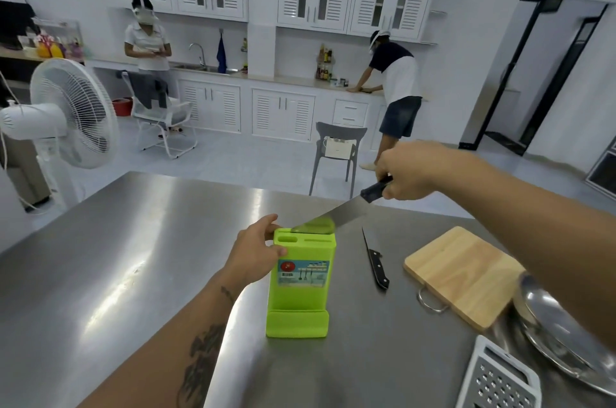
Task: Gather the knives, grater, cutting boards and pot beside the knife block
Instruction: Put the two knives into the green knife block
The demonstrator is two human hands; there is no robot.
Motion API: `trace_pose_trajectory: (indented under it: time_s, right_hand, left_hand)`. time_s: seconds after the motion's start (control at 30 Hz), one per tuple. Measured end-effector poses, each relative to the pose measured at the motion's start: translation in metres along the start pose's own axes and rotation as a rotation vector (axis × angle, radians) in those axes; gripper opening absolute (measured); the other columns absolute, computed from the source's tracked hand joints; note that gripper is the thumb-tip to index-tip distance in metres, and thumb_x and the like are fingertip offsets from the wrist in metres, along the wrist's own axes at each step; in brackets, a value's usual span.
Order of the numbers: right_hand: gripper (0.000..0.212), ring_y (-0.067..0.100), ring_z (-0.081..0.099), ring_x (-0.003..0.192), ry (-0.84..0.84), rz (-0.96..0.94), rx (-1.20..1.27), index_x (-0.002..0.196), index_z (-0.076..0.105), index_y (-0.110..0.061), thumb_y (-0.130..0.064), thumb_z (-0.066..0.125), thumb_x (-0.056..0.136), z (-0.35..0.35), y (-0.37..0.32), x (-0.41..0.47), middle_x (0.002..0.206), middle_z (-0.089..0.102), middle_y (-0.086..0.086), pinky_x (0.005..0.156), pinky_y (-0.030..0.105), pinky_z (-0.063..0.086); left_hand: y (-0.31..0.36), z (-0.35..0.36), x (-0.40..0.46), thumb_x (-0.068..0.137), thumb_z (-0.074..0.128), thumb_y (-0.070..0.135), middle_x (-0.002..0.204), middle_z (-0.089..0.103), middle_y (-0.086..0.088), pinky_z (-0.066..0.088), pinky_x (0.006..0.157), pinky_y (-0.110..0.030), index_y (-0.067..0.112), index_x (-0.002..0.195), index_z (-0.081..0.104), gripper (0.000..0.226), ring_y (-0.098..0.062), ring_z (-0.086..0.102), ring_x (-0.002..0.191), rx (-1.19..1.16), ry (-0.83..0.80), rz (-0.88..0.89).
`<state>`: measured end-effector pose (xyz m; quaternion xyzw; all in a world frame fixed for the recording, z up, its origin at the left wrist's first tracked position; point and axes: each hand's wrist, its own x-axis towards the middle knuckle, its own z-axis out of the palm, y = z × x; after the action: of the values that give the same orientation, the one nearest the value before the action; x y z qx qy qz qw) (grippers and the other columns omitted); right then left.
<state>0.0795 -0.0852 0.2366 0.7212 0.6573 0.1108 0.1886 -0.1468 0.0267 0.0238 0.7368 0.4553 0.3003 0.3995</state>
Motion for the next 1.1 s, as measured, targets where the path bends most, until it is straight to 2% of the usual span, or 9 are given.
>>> trace_pose_trajectory:
  time_s: [0.17, 0.27, 0.47, 0.57, 0.63, 0.8, 0.93, 1.03, 1.1]
  right_hand:
    - [0.012, 0.02, 0.055, 0.068, 0.014, -0.045, -0.063, 0.087, 0.068, -0.022, -0.026, 0.06, 0.081, -0.021, -0.036, 0.017, 0.079, 0.057, -0.001, 0.054, 0.029, 0.038]
    - [0.011, 0.023, 0.061, 0.071, 0.028, -0.097, 0.034, 0.088, 0.07, -0.018, -0.023, 0.065, 0.079, -0.036, -0.058, 0.034, 0.081, 0.063, 0.002, 0.056, 0.03, 0.044]
    - [0.016, 0.016, 0.072, 0.067, 0.057, -0.134, 0.566, 0.087, 0.073, -0.013, -0.017, 0.082, 0.075, -0.02, -0.089, 0.074, 0.074, 0.073, 0.001, 0.067, 0.034, 0.06]
    - [0.019, 0.014, 0.066, 0.069, 0.123, -0.104, 0.728, 0.088, 0.074, -0.013, -0.015, 0.083, 0.072, 0.01, -0.102, 0.08, 0.077, 0.069, -0.002, 0.067, 0.029, 0.055]
    - [0.02, 0.013, 0.064, 0.071, 0.176, -0.078, 0.842, 0.089, 0.073, -0.013, -0.016, 0.084, 0.072, 0.025, -0.107, 0.081, 0.079, 0.068, -0.002, 0.066, 0.028, 0.052]
    - [0.02, 0.022, 0.067, 0.07, 0.241, 0.029, 1.082, 0.083, 0.065, -0.017, -0.023, 0.082, 0.073, 0.046, -0.114, 0.086, 0.073, 0.068, 0.001, 0.069, 0.04, 0.057]
    - [0.024, 0.031, 0.071, 0.077, 0.277, 0.116, 1.202, 0.075, 0.063, -0.023, -0.036, 0.078, 0.062, 0.054, -0.124, 0.09, 0.076, 0.071, 0.005, 0.074, 0.053, 0.059]
    - [0.019, 0.03, 0.07, 0.075, 0.279, 0.105, 1.239, 0.072, 0.063, -0.028, -0.037, 0.076, 0.063, 0.052, -0.132, 0.094, 0.075, 0.07, 0.003, 0.074, 0.053, 0.059]
    - [0.017, 0.028, 0.068, 0.071, 0.285, 0.104, 1.274, 0.072, 0.063, -0.032, -0.038, 0.076, 0.062, 0.054, -0.139, 0.096, 0.076, 0.069, 0.004, 0.073, 0.053, 0.059]
  left_hand:
    - [0.0, 0.002, 0.004, 0.079, 0.074, 0.006, 0.119, 0.064, 0.007, 0.048, 0.09, -0.026, 0.02, 0.144, 0.04, 0.074, -0.015, 0.058, 0.115, -0.032, -0.028, -0.008]
    - [0.0, 0.003, 0.005, 0.079, 0.074, 0.006, 0.122, 0.064, 0.005, 0.05, 0.089, -0.027, 0.02, 0.143, 0.042, 0.072, -0.016, 0.058, 0.116, -0.027, -0.032, -0.009]
    - [-0.004, 0.005, -0.001, 0.075, 0.076, 0.012, 0.115, 0.065, 0.006, 0.049, 0.087, -0.023, 0.02, 0.135, 0.051, 0.065, -0.012, 0.061, 0.108, -0.016, 0.019, 0.027]
    - [-0.01, 0.005, -0.004, 0.067, 0.079, 0.02, 0.11, 0.066, 0.008, 0.051, 0.09, -0.029, 0.025, 0.13, 0.053, 0.068, -0.012, 0.063, 0.105, -0.035, 0.109, 0.013]
    - [-0.011, 0.004, -0.005, 0.064, 0.082, 0.017, 0.109, 0.066, 0.007, 0.048, 0.087, -0.024, 0.024, 0.129, 0.053, 0.071, -0.012, 0.062, 0.103, -0.098, 0.134, -0.011]
    - [-0.01, 0.004, -0.004, 0.07, 0.078, 0.013, 0.111, 0.065, 0.004, 0.049, 0.091, -0.028, 0.022, 0.126, 0.056, 0.061, -0.012, 0.061, 0.104, -0.141, 0.132, -0.028]
    - [-0.012, 0.006, -0.007, 0.071, 0.073, 0.009, 0.101, 0.068, 0.01, 0.055, 0.08, -0.028, 0.034, 0.103, 0.062, 0.042, -0.01, 0.064, 0.097, -0.162, 0.086, -0.048]
    - [-0.011, 0.007, -0.008, 0.07, 0.074, 0.006, 0.097, 0.068, 0.01, 0.05, 0.064, -0.017, 0.033, 0.103, 0.063, 0.044, -0.006, 0.064, 0.091, -0.159, 0.08, -0.051]
    - [-0.01, 0.005, -0.008, 0.07, 0.074, 0.008, 0.094, 0.067, 0.012, 0.047, 0.062, -0.017, 0.034, 0.102, 0.062, 0.044, -0.003, 0.062, 0.087, -0.141, 0.098, -0.044]
